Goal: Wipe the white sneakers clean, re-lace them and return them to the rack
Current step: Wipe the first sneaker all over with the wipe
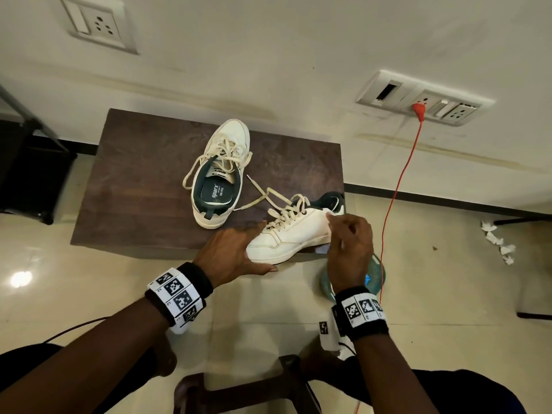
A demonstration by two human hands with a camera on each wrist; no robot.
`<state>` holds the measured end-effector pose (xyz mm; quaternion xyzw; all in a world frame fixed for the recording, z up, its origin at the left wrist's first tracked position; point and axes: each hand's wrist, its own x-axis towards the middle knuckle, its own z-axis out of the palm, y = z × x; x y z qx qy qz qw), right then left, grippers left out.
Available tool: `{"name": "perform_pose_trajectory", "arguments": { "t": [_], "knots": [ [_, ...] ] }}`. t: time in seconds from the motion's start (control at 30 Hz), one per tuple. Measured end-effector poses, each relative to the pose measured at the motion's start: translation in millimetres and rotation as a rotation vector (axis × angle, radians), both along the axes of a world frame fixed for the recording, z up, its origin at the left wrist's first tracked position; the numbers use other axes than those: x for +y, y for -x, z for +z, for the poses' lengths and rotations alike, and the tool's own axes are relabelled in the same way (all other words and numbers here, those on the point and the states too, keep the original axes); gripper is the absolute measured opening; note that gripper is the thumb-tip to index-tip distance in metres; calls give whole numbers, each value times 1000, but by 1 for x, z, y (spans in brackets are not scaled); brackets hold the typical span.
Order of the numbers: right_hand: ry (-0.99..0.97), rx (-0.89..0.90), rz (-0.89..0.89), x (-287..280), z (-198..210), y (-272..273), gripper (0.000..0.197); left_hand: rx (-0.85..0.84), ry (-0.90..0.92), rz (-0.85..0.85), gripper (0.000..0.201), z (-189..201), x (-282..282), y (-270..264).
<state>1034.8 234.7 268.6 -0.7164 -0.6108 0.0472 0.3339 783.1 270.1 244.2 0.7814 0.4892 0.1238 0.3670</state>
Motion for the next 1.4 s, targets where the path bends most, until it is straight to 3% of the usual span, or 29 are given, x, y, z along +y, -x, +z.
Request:
{"name": "perform_pose_trajectory", "arguments": {
  "t": [0.07,0.2,0.3,0.37,0.47,0.6,0.7,0.77,0.9,0.97,1.07,1.17,1.3,1.4],
  "knots": [
    [-1,14,10,-2,-7,15,39,-15,-3,7,108,3,2,-1],
    [40,-55,257,-23,-16,54,39,-97,20,46,107,4,5,-1],
    [60,-26,204,-9,-10,32,33,-108,23,49,106,4,7,-1],
    [16,-46,108,6,-10,7,41,-104,26,56,102,4,8,-2],
    [-33,31,-52,17,-11,2,32,-114,42,59,101,5,9,-2],
    [-10,-9,160,-11,-16,52,36,-133,89,72,98,3,14,-1],
    [4,-10,271,-19,-13,56,30,-144,97,72,93,4,15,1],
    [1,-19,240,-8,-15,37,23,-165,89,74,83,6,15,3],
    [-22,78,-1,22,-14,7,24,-177,90,82,75,10,16,1],
    [-1,109,10,16,-11,24,20,-184,115,87,76,9,19,1],
    [12,29,163,-10,-11,60,27,-199,132,77,71,7,23,3],
    [-13,-21,245,-10,-16,54,23,-201,104,70,71,8,24,3],
    [18,-9,79,22,-23,16,20,-161,56,90,68,9,24,1],
    [-2,62,42,26,-18,26,20,-187,67,91,68,10,24,1]
  ]
}}
